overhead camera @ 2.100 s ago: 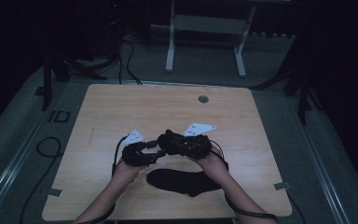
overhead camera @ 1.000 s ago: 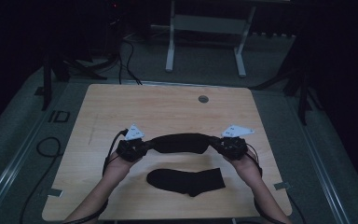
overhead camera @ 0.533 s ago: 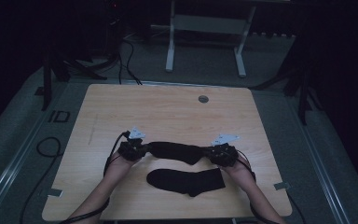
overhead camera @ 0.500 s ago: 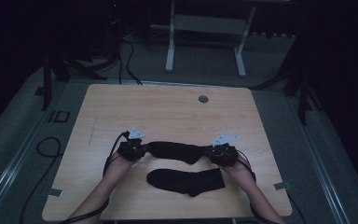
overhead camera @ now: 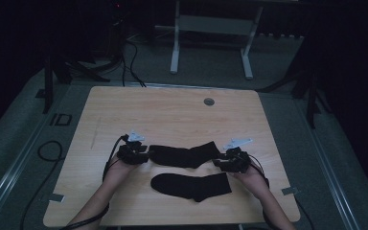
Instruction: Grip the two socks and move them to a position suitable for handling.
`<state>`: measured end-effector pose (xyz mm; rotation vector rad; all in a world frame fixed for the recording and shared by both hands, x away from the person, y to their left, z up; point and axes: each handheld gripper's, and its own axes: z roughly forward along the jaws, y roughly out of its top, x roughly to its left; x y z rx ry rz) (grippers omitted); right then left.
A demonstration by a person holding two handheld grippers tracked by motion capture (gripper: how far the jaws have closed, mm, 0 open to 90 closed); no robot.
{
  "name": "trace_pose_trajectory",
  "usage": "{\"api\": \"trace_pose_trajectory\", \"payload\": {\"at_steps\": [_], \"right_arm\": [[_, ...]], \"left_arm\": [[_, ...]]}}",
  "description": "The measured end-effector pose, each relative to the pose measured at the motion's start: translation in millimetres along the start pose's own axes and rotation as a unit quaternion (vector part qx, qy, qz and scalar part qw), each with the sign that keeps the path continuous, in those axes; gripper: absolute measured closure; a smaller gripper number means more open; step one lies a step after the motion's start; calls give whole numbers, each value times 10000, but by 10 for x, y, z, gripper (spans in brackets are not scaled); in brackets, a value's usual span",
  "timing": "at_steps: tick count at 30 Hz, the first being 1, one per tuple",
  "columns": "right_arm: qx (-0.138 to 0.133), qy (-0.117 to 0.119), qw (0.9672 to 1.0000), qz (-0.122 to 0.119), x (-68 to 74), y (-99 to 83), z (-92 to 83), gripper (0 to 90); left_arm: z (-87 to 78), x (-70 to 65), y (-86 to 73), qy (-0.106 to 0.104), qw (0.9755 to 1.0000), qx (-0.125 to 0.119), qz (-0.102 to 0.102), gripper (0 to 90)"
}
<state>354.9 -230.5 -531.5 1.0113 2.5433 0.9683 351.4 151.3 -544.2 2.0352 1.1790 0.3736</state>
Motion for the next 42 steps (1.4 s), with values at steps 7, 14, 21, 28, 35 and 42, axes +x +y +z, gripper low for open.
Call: {"api": "trace_pose_trajectory", "payload": {"at_steps": [7,14,21,28,35,42], "right_arm": [[-485,-143,9987,72,-40,179,-71,815],[-301,-256,9991,164,-121,294,244,898],[-7,-324,9992,242,-159,194,422,898],[-45,-395,9986,341,-120,20,317,898],[-165,-232,9991,318,-111,-14,183,749],[-400,-133,9988,260,-39,-31,-129,395]], "left_arm": [[-71,-166,40,-122,9991,-287,292,728],[68,-271,64,-297,9987,-131,381,898],[280,-206,17,-238,9987,286,362,898],[332,-243,21,-317,9982,323,388,898],[205,-291,60,-606,9978,103,239,835],[-149,-433,-36,-969,9943,8,453,586]]}}
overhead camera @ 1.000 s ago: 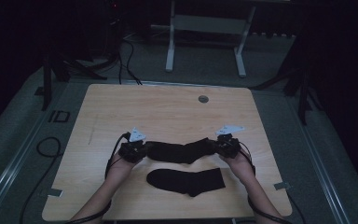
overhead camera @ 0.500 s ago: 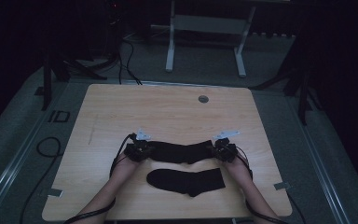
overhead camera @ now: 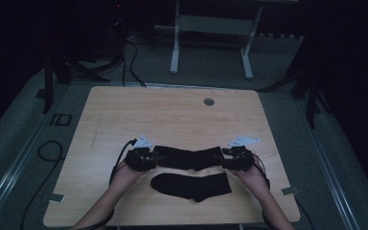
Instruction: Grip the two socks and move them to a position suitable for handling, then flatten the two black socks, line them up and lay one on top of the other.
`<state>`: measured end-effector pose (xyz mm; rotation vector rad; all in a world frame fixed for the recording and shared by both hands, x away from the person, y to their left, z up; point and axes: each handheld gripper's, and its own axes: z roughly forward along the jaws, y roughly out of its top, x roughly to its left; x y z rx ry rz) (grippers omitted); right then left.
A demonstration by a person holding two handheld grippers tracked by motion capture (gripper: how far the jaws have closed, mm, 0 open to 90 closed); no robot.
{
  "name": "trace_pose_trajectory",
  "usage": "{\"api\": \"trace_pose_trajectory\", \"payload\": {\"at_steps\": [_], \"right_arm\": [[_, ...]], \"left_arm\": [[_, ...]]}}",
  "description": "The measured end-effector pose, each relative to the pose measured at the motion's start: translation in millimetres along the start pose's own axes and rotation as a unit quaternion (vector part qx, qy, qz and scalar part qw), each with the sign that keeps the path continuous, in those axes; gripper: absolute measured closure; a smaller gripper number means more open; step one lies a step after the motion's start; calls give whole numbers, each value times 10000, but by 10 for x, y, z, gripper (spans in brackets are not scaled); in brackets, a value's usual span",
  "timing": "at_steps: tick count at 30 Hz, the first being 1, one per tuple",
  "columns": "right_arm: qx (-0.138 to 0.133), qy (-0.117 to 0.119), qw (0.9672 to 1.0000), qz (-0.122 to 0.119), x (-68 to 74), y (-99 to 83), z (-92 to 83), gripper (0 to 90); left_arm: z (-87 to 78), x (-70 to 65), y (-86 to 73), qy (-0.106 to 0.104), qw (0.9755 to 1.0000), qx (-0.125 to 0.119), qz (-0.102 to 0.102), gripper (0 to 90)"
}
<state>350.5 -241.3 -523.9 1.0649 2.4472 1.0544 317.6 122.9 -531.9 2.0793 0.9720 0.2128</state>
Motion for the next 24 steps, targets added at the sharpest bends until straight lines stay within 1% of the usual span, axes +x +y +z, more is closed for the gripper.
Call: {"api": "trace_pose_trajectory", "payload": {"at_steps": [1,2,3,4,5,7,8,11,13,14,15,16,17,18,19,20,21,24], "right_arm": [[-14,9,10000,46,11,-24,-39,375],[25,129,9999,82,49,-89,-105,386],[38,79,9999,69,74,-125,-135,423],[42,73,9999,77,90,-165,-159,455],[78,102,9998,142,101,-203,-172,475],[206,146,9995,175,126,-280,-178,512],[276,155,9993,201,134,-315,-176,522],[349,267,9985,337,143,-403,-163,550],[383,271,9981,394,157,-452,-149,561],[403,284,9979,419,167,-474,-140,563],[442,255,9978,431,182,-494,-135,572],[479,243,9977,420,196,-514,-128,580],[487,203,9977,416,214,-533,-115,603],[435,131,9982,384,236,-549,-117,632],[400,81,9984,379,250,-558,-117,681],[398,97,9983,404,260,-563,-120,734],[397,148,9982,421,266,-568,-119,778],[363,145,9984,400,287,-572,-122,837]], "left_arm": [[-54,-55,-69,-11,10000,46,20,586],[-64,-71,-105,-49,9999,100,-18,527],[-68,-79,-141,-66,9998,190,-36,516],[-71,-84,-179,-65,9997,242,-52,516],[-66,-84,-216,-94,9995,289,-94,515],[-47,-81,-285,-130,9988,428,-199,516],[-40,-85,-320,-169,9986,460,-209,526],[-11,-119,-397,-240,9978,582,-212,591],[8,-137,-416,-260,9975,627,-191,608],[11,-143,-415,-258,9975,626,-205,631],[14,-151,-415,-239,9976,619,-200,632],[18,-159,-416,-228,9976,621,-182,656],[23,-167,-421,-174,9980,582,-164,682],[27,-169,-426,-174,9980,580,-174,717],[30,-173,-429,-180,9981,575,-163,762],[34,-176,-434,-172,9981,567,-169,799],[34,-174,-436,-221,9979,581,-181,830],[18,-184,-438,-195,9981,550,-190,857]]}}
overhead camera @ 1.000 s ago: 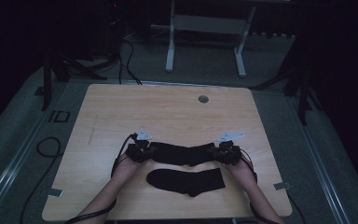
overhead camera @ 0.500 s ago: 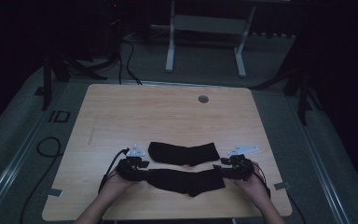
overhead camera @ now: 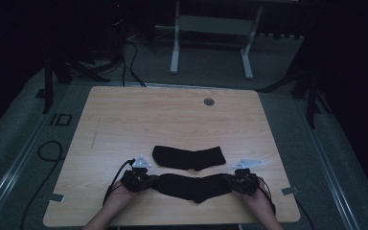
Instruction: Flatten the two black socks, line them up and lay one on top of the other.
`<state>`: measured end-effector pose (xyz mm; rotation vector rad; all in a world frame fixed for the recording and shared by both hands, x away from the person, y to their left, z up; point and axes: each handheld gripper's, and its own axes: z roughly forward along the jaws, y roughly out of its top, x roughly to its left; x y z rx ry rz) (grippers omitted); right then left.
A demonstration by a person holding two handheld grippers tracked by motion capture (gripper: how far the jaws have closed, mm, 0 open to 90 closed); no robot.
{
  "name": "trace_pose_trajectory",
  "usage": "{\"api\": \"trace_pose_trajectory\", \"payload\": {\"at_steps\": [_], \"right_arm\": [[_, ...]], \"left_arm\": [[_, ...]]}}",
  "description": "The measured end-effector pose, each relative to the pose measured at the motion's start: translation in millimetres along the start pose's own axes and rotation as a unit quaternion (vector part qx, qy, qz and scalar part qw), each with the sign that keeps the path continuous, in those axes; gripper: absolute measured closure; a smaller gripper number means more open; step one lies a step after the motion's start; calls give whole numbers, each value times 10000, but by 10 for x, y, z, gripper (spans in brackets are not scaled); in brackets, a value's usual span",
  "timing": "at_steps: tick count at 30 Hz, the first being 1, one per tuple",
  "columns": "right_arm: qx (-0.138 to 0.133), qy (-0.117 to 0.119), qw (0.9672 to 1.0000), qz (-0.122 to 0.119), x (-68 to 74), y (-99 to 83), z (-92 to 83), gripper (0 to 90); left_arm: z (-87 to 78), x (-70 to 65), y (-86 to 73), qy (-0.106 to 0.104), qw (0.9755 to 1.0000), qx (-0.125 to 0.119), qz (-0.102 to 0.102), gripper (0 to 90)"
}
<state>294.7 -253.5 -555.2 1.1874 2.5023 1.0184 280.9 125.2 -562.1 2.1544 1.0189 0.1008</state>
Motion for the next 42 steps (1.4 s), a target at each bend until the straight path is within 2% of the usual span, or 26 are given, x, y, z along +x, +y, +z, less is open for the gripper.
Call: {"api": "trace_pose_trajectory", "payload": {"at_steps": [3,7,10,13,18,20,22,24,26,27,29,31,36,37,38,42], "right_arm": [[-50,22,10000,8,22,23,-41,854],[-328,14,9995,-39,45,132,-179,855],[-563,-6,9984,-63,24,280,-290,855],[-755,-58,9970,-160,3,454,-367,855],[-919,-127,9955,-170,-94,724,-358,855],[-942,-150,9954,-86,-148,794,-314,855],[-877,-161,9960,-7,-207,839,-244,855],[-786,-155,9968,76,-263,855,-156,854],[-721,-185,9971,161,-304,844,-70,854],[-652,-190,9975,176,-328,835,-24,854],[-573,-229,9978,258,-374,804,57,854],[-468,-229,9981,317,-418,783,135,853],[-292,-285,9985,356,-469,770,277,853],[-257,-304,9986,347,-475,767,304,852],[-163,-320,9987,352,-504,749,401,849],[-196,-362,9984,386,-528,718,471,842]], "left_arm": [[-62,7,20,-12,9999,-110,-37,864],[-208,26,109,38,9993,-356,-56,866],[-341,61,220,138,9983,-570,-21,866],[-449,99,355,249,9973,-686,63,865],[-506,247,592,343,9965,-765,30,865],[-474,302,661,342,9968,-725,-11,865],[-417,354,704,389,9972,-636,-13,865],[-349,407,720,344,9978,-558,-93,865],[-271,454,723,334,9982,-486,-136,865],[-227,480,722,258,9986,-424,-168,865],[-137,520,718,354,9988,-307,-171,864],[-61,575,714,346,9989,-226,-207,864],[45,644,712,404,9987,-163,-255,863],[94,675,712,473,9984,-139,-270,863],[112,689,709,441,9985,-117,-289,862],[175,726,677,455,9985,-56,-292,858]]}}
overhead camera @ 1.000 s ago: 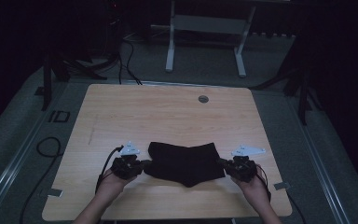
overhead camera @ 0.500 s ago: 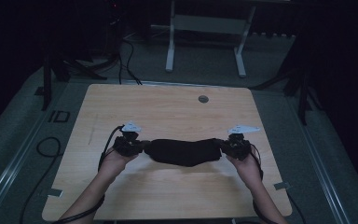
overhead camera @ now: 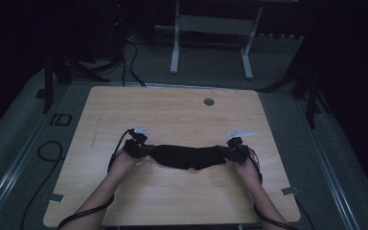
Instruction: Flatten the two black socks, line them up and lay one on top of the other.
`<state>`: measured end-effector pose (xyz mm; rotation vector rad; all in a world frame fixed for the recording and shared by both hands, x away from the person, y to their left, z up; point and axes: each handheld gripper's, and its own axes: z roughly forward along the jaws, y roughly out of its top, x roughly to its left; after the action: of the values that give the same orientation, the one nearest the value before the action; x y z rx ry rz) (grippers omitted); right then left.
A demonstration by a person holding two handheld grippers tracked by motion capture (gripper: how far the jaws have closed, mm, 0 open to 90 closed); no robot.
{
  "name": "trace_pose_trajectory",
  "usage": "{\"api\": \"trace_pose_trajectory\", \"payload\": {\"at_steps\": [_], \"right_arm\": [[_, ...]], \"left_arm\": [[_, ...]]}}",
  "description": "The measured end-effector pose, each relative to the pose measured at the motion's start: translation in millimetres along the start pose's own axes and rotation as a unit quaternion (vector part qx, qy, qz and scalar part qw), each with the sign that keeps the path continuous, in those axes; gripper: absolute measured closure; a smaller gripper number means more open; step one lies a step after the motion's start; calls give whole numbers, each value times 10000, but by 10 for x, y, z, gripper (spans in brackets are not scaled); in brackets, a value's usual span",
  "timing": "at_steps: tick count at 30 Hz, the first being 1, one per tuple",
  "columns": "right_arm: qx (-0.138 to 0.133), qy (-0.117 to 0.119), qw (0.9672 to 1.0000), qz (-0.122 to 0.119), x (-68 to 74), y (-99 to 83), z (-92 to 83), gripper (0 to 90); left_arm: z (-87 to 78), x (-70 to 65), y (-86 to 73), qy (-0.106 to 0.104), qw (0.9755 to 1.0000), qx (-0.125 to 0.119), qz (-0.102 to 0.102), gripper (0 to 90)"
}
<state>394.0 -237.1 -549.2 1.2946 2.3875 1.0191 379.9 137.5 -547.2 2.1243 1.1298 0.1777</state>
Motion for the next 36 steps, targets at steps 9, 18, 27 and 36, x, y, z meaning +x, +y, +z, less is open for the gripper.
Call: {"api": "trace_pose_trajectory", "payload": {"at_steps": [9,18,27,36], "right_arm": [[12,-25,10000,-15,18,20,-17,771],[-487,199,9982,-285,239,98,-340,740],[-31,212,9987,-453,330,-76,-70,858],[-20,317,9982,-508,227,-188,-44,856]], "left_arm": [[-14,-12,-35,61,9999,24,118,784],[-409,-227,18,-87,9967,-769,261,725],[58,-416,-152,-91,9991,-309,288,897],[145,-455,-245,-138,9990,-270,318,896]]}}
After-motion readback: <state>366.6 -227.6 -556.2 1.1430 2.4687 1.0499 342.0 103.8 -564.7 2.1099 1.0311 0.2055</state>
